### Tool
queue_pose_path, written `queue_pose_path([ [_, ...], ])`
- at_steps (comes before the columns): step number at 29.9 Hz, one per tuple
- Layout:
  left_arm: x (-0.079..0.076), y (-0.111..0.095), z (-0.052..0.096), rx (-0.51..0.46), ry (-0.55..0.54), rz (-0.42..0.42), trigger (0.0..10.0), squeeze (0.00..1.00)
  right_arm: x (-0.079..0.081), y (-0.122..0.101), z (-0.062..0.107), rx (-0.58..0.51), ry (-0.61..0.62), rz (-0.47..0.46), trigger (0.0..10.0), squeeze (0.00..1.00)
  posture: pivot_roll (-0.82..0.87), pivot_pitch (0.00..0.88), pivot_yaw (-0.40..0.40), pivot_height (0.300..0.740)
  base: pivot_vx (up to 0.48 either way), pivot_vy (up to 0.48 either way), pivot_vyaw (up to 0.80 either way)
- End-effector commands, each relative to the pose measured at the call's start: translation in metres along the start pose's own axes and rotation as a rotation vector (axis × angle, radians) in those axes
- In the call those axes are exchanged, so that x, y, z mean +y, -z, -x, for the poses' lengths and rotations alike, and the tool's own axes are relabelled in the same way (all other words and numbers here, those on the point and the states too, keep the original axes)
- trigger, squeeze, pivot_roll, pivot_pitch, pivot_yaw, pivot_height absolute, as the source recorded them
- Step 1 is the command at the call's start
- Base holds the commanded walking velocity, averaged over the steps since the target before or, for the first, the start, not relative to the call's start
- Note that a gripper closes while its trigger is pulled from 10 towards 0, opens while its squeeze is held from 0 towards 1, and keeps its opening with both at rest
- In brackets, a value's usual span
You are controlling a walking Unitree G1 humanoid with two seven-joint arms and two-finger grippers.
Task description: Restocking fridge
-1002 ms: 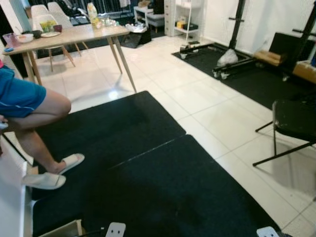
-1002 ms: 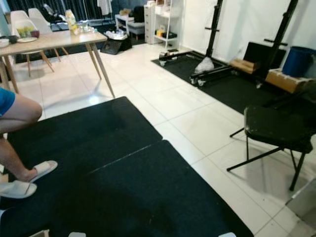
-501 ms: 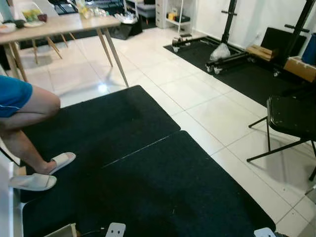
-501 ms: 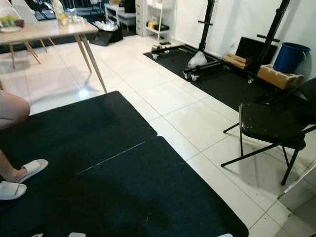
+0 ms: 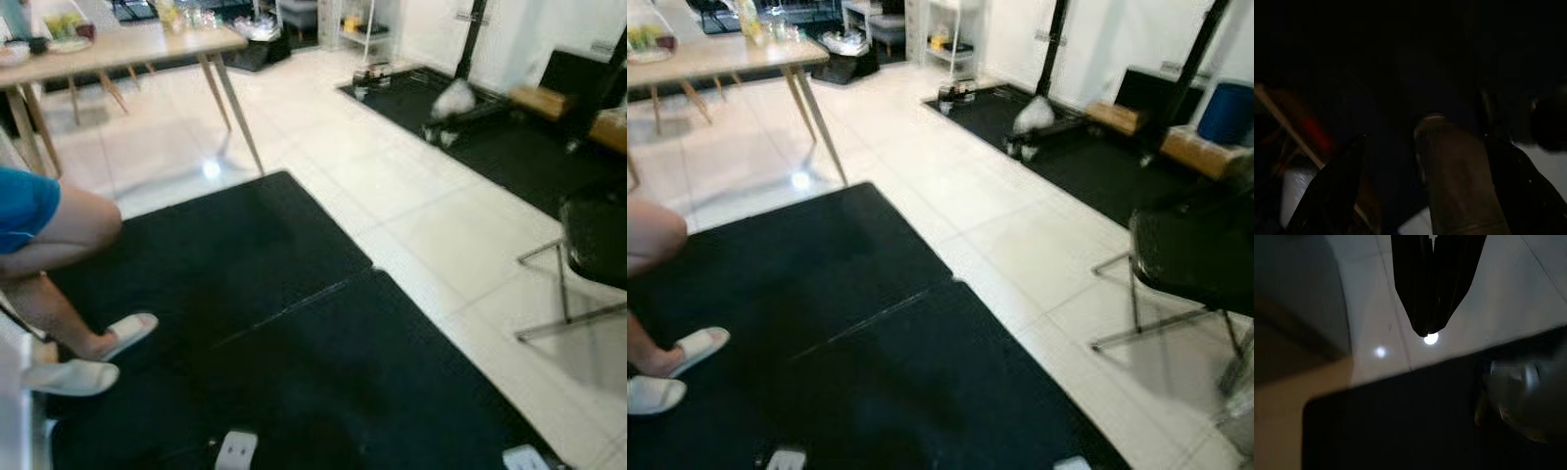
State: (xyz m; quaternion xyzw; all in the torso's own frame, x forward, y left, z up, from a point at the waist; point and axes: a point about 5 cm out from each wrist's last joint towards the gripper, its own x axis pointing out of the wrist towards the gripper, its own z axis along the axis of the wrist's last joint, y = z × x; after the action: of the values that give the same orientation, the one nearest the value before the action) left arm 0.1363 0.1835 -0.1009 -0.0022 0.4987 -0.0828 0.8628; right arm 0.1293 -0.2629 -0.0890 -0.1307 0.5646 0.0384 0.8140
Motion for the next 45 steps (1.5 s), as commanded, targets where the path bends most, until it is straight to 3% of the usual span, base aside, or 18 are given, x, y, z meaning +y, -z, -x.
queue_pose_path([
  [1,0.0013,0.0108,0.0024,0.042,-0.002,-0.004,10.0,0.0,0.0046,0.0024,-0.0006,0.003,-0.011,-0.004,10.0,0.0,-0.03,0.0,-0.026,0.74,0.364,0.0,0.0],
  [45,-0.0023,0.0162,0.0028,0.057,0.002,-0.006,10.0,0.0,0.0044,0.0098,-0.0002,0.048,0.014,0.025,10.0,0.0,-0.01,0.0,-0.039,0.74,0.351,0.0,0.0],
])
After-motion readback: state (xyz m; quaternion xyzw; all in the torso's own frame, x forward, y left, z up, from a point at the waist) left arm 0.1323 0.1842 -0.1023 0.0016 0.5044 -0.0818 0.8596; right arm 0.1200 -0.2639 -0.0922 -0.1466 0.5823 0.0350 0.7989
